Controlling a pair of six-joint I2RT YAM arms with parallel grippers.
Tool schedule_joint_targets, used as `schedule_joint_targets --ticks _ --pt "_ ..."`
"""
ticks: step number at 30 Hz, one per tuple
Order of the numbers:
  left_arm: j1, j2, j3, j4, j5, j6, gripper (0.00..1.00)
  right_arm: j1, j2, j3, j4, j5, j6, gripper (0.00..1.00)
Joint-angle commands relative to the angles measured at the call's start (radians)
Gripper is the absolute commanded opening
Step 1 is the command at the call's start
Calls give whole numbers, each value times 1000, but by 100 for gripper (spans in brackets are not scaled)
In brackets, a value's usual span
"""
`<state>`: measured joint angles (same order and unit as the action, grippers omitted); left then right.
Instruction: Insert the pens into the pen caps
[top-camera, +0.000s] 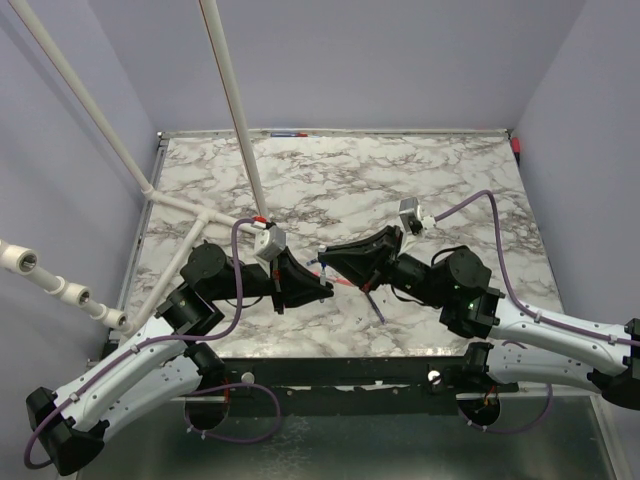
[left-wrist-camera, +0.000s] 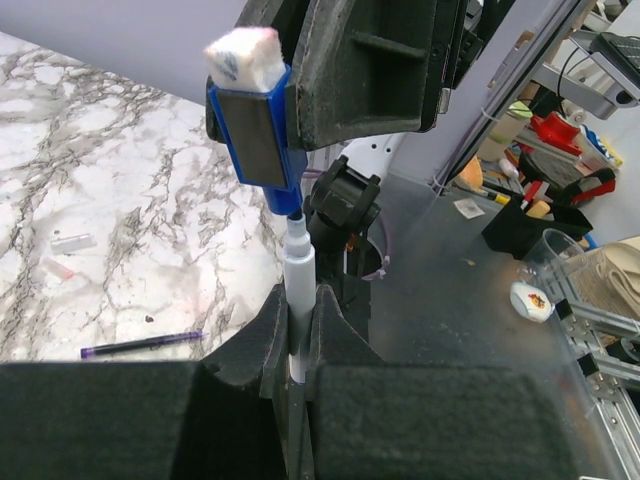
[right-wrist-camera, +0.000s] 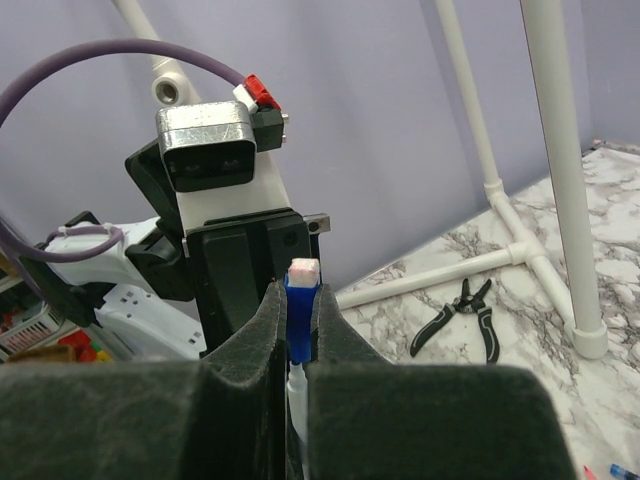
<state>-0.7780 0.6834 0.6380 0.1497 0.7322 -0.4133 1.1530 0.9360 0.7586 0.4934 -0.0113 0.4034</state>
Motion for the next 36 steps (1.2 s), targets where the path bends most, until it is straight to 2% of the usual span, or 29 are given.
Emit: schedule_joint_targets --ticks 1,36 --pt "9 -10 -14 34 26 -8 0 7 0 -12 25 -22 -4 1" --pt "20 -23 -19 56 -24 -28 0 8 -9 -96 71 -26 26 1"
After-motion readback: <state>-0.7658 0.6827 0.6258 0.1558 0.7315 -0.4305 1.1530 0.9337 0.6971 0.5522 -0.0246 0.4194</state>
